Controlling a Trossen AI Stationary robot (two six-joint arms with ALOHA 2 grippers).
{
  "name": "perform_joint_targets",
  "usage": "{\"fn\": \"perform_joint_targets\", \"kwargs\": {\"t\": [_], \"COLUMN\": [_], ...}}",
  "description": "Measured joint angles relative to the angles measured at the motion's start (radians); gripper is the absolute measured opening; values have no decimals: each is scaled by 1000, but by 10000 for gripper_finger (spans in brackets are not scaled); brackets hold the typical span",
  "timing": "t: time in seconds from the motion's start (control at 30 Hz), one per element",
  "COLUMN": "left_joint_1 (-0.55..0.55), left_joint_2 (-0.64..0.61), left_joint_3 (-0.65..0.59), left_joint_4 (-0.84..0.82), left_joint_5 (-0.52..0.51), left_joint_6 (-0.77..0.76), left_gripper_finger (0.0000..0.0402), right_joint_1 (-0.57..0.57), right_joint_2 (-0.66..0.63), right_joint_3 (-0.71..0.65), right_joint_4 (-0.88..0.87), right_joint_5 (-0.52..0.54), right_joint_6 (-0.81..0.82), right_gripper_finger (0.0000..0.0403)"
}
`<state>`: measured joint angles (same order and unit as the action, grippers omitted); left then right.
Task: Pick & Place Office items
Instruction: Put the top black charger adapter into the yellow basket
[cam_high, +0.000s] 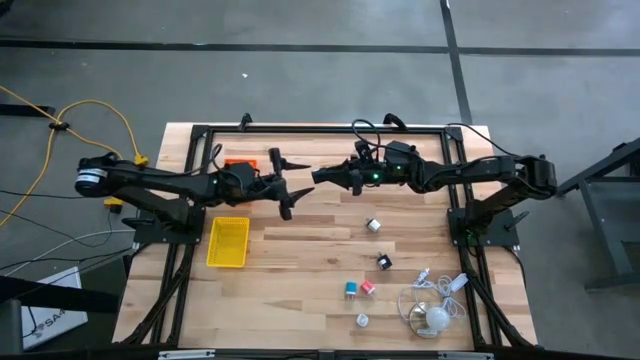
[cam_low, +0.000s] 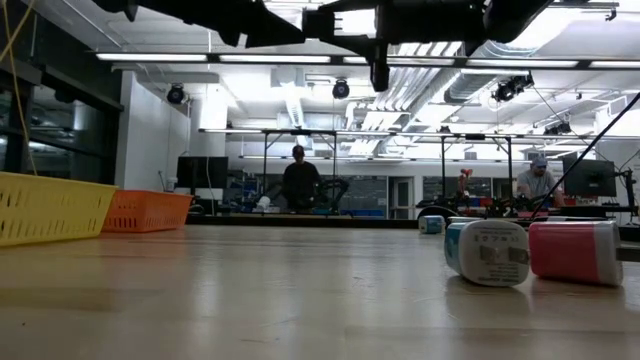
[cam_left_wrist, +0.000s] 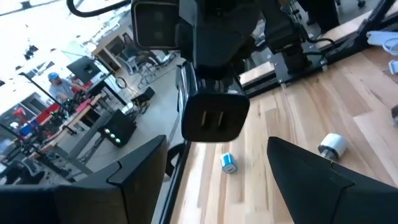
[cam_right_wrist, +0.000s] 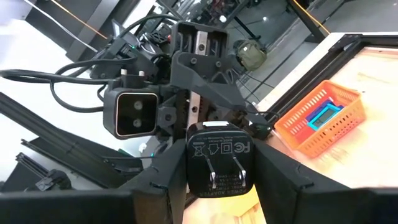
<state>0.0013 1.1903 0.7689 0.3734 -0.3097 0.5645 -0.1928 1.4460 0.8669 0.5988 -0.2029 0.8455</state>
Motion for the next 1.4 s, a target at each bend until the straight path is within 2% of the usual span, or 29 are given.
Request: {"fn": "perform_joint_targets", "kwargs": {"t": [0.63, 0.8, 1.27, 1.4], "left_joint_1": [0, 0, 5, 5], "left_joint_2": [4, 4, 6, 41], "left_joint_3": [0, 0, 0, 0], "left_joint_4": [112, 128, 153, 215], "left_joint_5": [7, 75, 78, 78], "left_joint_6": [57, 65, 66, 66], "left_gripper_finger": [269, 269, 269, 269], "right_joint_1": [0, 0, 3, 3], "right_joint_2": [0, 0, 0, 0], "right_joint_3": [0, 0, 0, 0], "right_joint_4": [27, 50, 76, 88], "right_joint_5": [4, 4, -9, -9], "right_joint_6": [0, 0, 18, 17], "right_gripper_finger": [139, 139, 139, 139]}}
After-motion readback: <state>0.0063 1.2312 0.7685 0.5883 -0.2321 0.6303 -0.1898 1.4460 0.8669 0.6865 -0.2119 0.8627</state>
